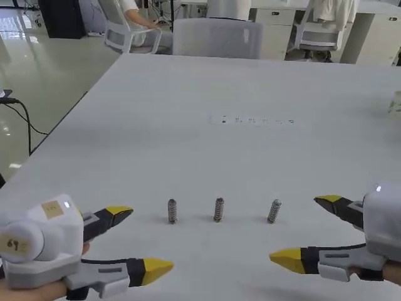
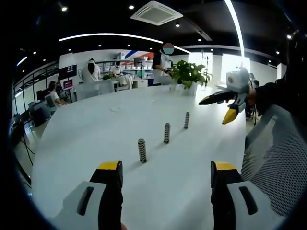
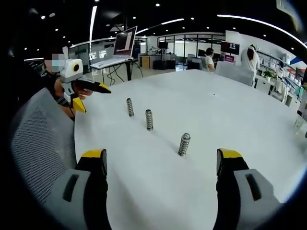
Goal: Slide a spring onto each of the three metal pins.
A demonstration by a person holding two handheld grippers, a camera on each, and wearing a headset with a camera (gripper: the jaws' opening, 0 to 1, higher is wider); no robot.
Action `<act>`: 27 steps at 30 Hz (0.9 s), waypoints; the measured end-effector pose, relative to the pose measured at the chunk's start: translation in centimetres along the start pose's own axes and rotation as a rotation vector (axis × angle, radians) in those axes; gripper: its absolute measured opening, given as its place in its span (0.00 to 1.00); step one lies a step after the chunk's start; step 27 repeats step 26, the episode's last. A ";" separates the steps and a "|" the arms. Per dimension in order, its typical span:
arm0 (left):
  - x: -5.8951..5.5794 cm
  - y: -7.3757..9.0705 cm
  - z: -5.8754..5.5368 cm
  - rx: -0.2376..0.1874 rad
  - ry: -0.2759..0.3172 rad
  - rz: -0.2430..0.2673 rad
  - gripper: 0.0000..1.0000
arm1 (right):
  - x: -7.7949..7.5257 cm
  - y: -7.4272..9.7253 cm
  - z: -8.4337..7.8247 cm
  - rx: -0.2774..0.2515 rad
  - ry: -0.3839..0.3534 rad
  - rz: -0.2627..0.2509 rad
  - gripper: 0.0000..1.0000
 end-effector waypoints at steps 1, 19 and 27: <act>0.0 0.0 0.1 0.000 -0.001 0.000 0.73 | -0.1 0.0 -0.2 0.008 0.008 -0.006 0.96; 0.2 -0.4 -0.4 0.003 0.023 0.014 0.75 | 0.1 -0.2 -0.5 -0.016 -0.009 0.001 0.99; 0.3 -0.5 -0.6 0.005 0.026 0.015 0.75 | 0.2 -0.2 -0.6 -0.016 -0.019 0.002 0.99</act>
Point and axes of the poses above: the centre of the closed fingertips' face, and the gripper's own axes: y roughly backward along the fingers, x roughly to its left, z roughly out of its top, the point moved 7 cm from there along y, roughly backward along the fingers, and after that the axes turned 8 degrees about z, right-handed, at the moved point
